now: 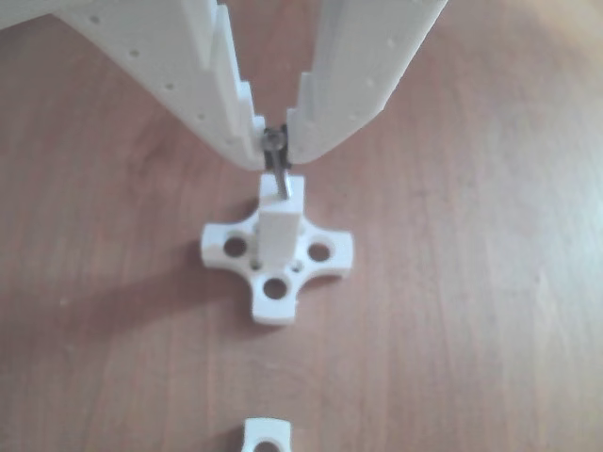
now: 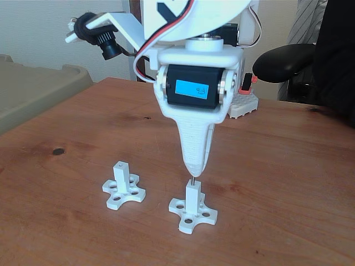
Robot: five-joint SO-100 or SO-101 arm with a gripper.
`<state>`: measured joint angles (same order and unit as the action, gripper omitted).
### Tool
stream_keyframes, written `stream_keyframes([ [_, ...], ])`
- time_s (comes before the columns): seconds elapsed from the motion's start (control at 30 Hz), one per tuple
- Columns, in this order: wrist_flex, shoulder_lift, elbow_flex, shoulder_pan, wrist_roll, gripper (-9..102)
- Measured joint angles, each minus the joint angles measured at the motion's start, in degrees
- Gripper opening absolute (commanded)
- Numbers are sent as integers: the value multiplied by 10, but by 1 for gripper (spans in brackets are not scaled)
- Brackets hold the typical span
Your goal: Grab the screw and set it in the hole.
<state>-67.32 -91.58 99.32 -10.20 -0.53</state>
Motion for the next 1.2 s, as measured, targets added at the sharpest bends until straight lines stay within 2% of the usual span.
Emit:
stream_keyframes([
  [1.2, -11, 0, 0, -4, 6, -4],
])
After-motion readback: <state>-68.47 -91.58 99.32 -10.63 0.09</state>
